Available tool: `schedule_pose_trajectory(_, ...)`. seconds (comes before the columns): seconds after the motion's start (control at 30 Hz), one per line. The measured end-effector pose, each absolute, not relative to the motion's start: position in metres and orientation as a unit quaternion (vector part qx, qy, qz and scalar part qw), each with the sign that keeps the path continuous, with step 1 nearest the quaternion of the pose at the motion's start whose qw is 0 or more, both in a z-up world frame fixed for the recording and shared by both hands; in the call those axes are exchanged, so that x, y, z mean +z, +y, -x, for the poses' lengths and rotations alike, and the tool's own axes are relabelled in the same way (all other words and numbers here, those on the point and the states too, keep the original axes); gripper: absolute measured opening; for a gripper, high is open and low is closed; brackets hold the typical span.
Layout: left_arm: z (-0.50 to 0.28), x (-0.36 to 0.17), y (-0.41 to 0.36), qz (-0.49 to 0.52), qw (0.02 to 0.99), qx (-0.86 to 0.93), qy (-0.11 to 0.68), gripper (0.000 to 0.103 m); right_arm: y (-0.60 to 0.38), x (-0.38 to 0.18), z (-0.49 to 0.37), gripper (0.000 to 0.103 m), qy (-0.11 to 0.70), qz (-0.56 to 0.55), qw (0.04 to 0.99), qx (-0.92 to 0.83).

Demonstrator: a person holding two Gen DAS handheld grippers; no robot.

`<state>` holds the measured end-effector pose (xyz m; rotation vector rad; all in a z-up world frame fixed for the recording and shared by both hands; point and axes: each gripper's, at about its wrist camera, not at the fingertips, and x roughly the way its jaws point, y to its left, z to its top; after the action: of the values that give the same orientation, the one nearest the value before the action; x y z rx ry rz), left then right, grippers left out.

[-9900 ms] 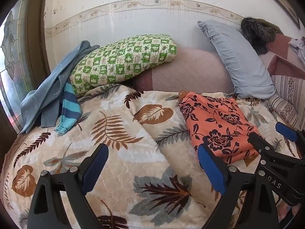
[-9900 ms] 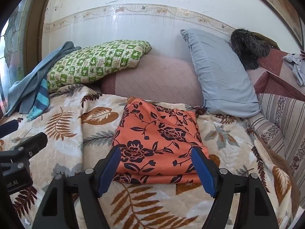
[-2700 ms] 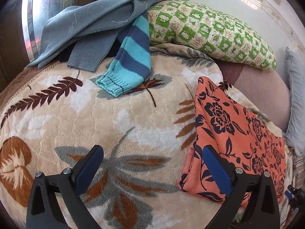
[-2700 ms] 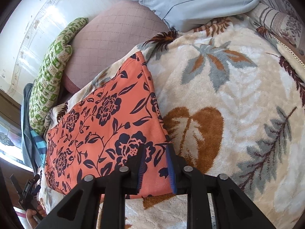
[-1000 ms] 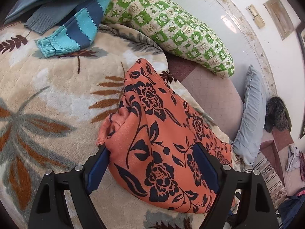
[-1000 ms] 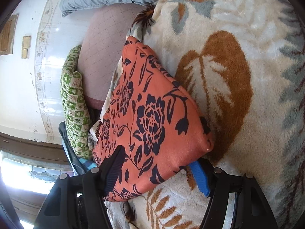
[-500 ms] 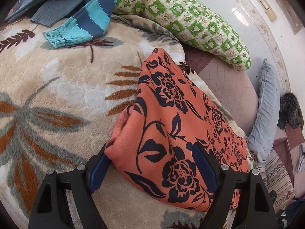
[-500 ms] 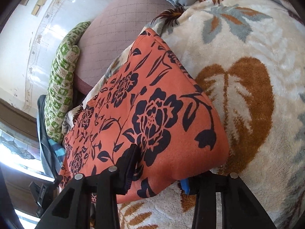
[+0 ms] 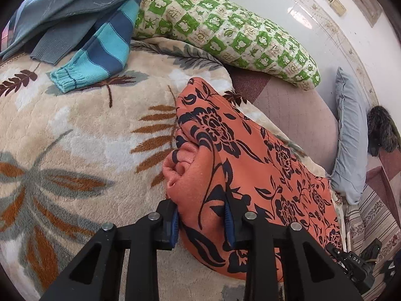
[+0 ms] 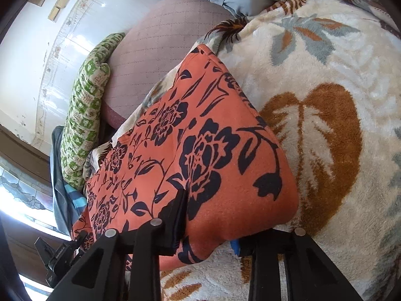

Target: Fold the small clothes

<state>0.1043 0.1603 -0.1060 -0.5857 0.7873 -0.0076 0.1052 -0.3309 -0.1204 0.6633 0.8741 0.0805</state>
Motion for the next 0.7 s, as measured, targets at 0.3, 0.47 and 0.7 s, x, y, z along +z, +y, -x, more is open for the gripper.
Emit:
schedule_pose_trajectory(0.3,-0.094,-0.086,0.162,0.289,0.889,-0.023,0.355,0.021,-0.322,-0.091,-0.100,0.022,0.368,-0.284,0.884,0.044)
schedule_pose_trajectory(0.47,-0.081,-0.071,0.160,0.290,0.892,-0.031,0.346,0.020,-0.315,-0.077,-0.089,0.020,0.347,-0.264,0.899,0.038)
schedule_pose_trajectory(0.7,-0.041,-0.055,0.157,0.303,0.889,-0.034,0.342,0.019,-0.310,-0.052,-0.051,0.018,0.328,-0.243,0.912,0.034)
